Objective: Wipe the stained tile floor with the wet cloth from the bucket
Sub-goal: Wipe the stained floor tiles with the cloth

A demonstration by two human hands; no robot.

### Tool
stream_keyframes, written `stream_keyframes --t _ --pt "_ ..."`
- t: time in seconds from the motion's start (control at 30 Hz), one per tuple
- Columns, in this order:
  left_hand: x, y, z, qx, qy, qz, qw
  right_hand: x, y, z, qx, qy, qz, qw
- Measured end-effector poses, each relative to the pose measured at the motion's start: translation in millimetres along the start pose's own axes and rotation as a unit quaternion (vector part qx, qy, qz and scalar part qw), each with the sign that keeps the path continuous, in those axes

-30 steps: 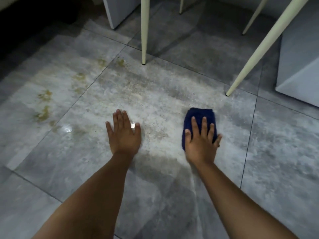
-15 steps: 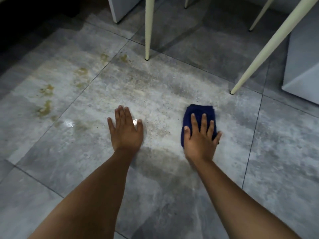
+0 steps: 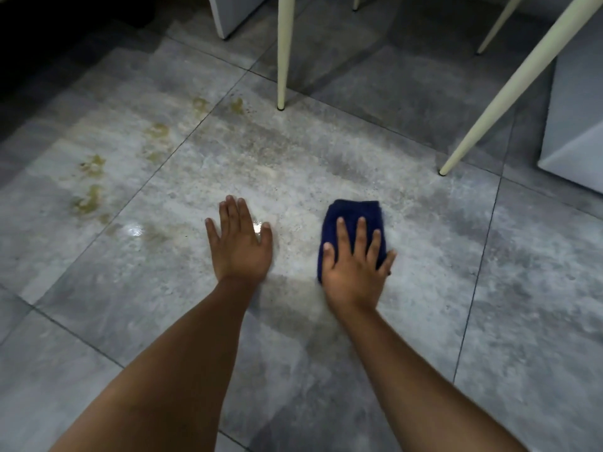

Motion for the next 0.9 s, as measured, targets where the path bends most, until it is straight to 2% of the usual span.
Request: stream_keyframes --t 0.1,0.2,0.33,0.4,0.47,0.53,0.6,0.7,0.8,0.9 --pt "-0.7 -8.7 -2.6 -0.003 0.001 0.016 1.0 -4.7 21.5 -17.0 -0.058 0.011 0.023 0.998" --pt "0.2 -14.9 -1.1 -0.004 0.008 0.024 1.0 -13.3 4.2 -57.8 -0.092 0.05 0.033 0.994" --pt "0.9 -8.5 4.3 -0.001 0.008 0.012 1.0 -12.6 -29.9 -51.6 -0.02 0.054 0.041 0.998" --pt "1.9 -7.4 4.3 -0.001 0.003 0.007 1.0 -9.7 -23.8 -28.5 0.027 0.029 0.023 0.999" --pt "4.4 -10.3 6.8 -0.003 0.0 0.003 1.0 -4.5 1.1 3.1 0.038 0.007 0.004 0.999" --pt "4.8 -13.6 8.1 -0.011 -0.002 0.004 1.0 3.3 40.9 21.4 -0.02 0.006 0.014 1.0" --pt "2.0 -17.2 5.6 -0.022 -0.008 0.007 1.0 7.7 80.1 8.2 -0.12 0.028 0.038 0.992" --pt "-1.0 -28.4 2.9 -0.024 -0.004 0.012 1.0 -4.8 73.3 -52.5 -0.212 0.059 0.044 0.974" --pt "-1.0 -36.4 -1.1 -0.016 -0.003 0.005 1.0 -18.2 26.3 -92.1 -0.159 0.031 0.031 0.986" --pt "0.6 -18.8 -12.7 -0.045 -0.017 -0.012 0.999 -0.2 42.9 -63.8 -0.086 0.004 0.014 0.996"
Point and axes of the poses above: each hand's wrist, its own z-axis towards the middle knuckle, its own x-axis out of the back of the hand, y = z × x, the point moved 2 cm from there along z, towards the middle knuckle, and after that the axes turned 15 degrees about x, right-handed, at the moved point
